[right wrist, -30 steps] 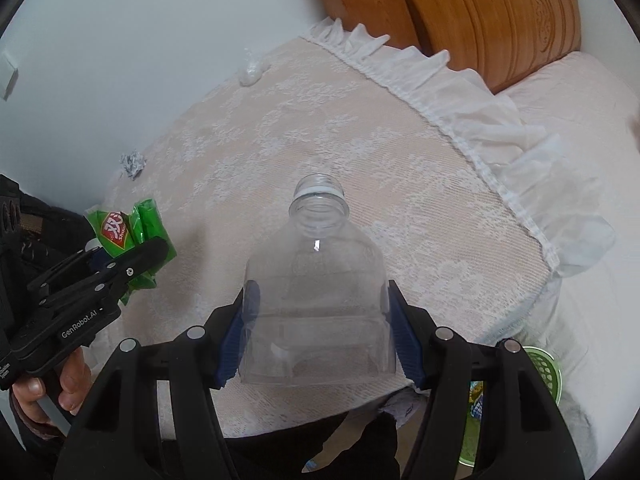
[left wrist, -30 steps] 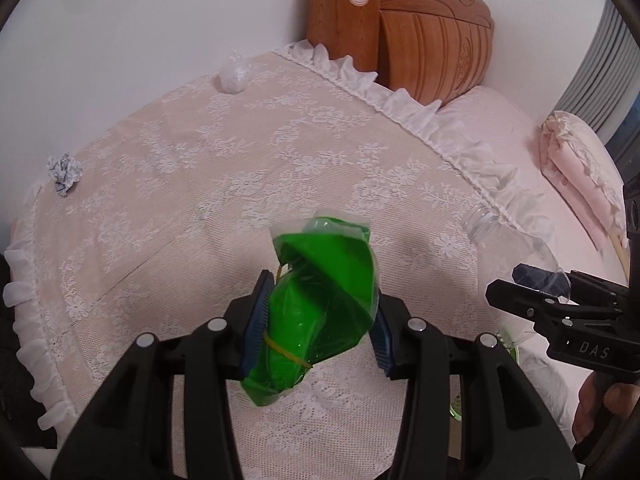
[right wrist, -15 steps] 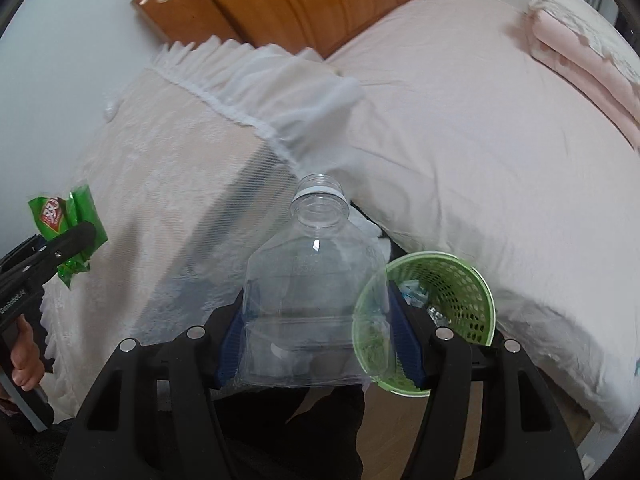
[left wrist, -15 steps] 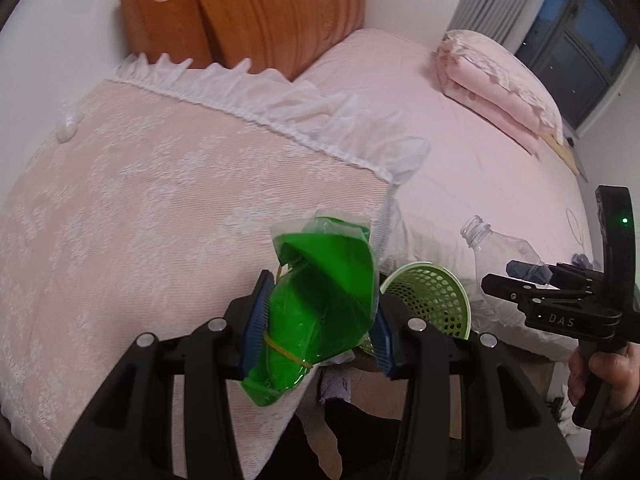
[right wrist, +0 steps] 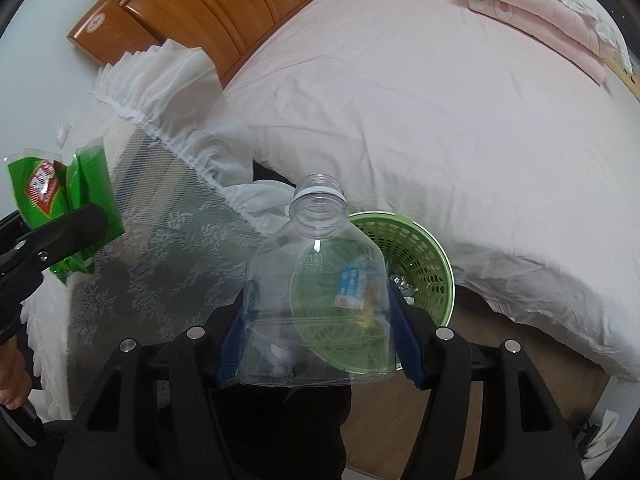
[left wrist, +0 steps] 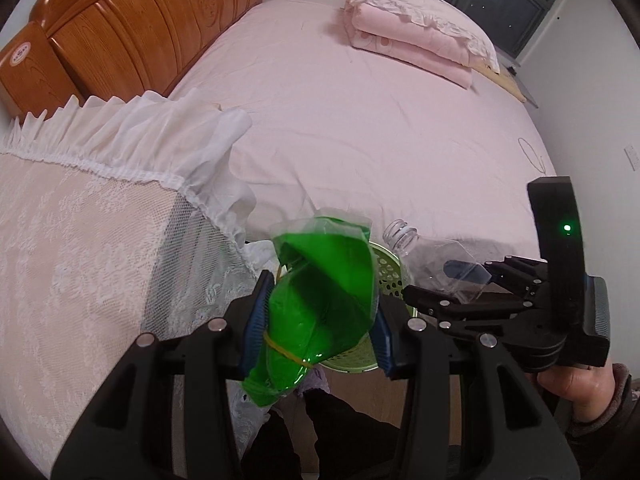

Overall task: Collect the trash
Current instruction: 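Carry both items to the green wastebasket and release them inside, then move both tools back over the bed toward the crumpled paper and plastic bag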

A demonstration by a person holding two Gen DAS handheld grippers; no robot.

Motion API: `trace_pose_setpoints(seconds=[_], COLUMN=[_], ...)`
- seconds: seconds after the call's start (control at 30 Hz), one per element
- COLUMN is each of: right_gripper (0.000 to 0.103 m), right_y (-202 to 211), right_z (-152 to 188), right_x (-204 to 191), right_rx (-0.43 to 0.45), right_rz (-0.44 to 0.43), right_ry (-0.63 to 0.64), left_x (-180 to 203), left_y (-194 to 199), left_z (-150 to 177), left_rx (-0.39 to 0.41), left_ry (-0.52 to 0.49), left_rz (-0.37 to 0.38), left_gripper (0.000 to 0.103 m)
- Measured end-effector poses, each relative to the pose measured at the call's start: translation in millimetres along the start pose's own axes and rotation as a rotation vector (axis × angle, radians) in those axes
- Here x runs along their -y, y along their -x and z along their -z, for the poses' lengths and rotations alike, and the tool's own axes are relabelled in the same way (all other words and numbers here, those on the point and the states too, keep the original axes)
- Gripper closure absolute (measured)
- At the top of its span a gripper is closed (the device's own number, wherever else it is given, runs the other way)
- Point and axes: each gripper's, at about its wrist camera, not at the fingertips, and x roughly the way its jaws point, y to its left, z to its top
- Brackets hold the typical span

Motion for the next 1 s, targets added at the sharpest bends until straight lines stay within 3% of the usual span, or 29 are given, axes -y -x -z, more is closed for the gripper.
trace_pose_setpoints(seconds=[0.1,0.17,0.23,0.53,0.83,0.87,0.93,0.97,1.0], right_gripper=[0.035,0.013,0.007,0.003,0.003,0.003,0.003,0.003,0.003], right_y=[-24.0,-36.6,-46.5,-41.8,-15.5,-13.1,-10.3,-8.2,-7.7], right_z=[2.1,2.9,3.9,5.4,11.6,13.6,14.9,18.1,18.9], right_x=[11.5,16.0,22.1,58.6,106.4,112.0,121.3,127.2,132.2], right_rx=[-0.038,-0.065,-0.084,-0.071,-0.022,-0.019,-0.019,-0.018,-0.018], right_rz=[0.009,0.012,0.03,0.042,0.166,0.182,0.193,0.196,0.197], right_ry=[-0.009,-0.012,-0.024,-0.09,-0.165,-0.174,-0.189,-0.205,-0.212], left_x=[5.3,7.9,10.6,24.3,65.4,69.1,76.2,78.4,80.2], left_y=[-5.0,-7.1,-8.4,-17.3,-38.5,-39.1,-41.5,-41.5,-41.1], left_z=[0.3,-0.2,-1.1,-5.0,-5.6,-4.3,-3.4,-2.9,-2.7], left_rx=[-0.016,-0.023,-0.026,-0.042,-0.088,-0.09,-0.1,-0.098,-0.089], left_ry=[0.001,0.003,0.001,-0.022,-0.098,-0.105,-0.11,-0.105,-0.099], left_rz=[-0.013,-0.024,-0.035,-0.041,0.033,0.041,0.056,0.052,0.045], left_gripper=[0.059,0.059,0.059,0.059,0.059,0.057,0.041,0.024,0.017])
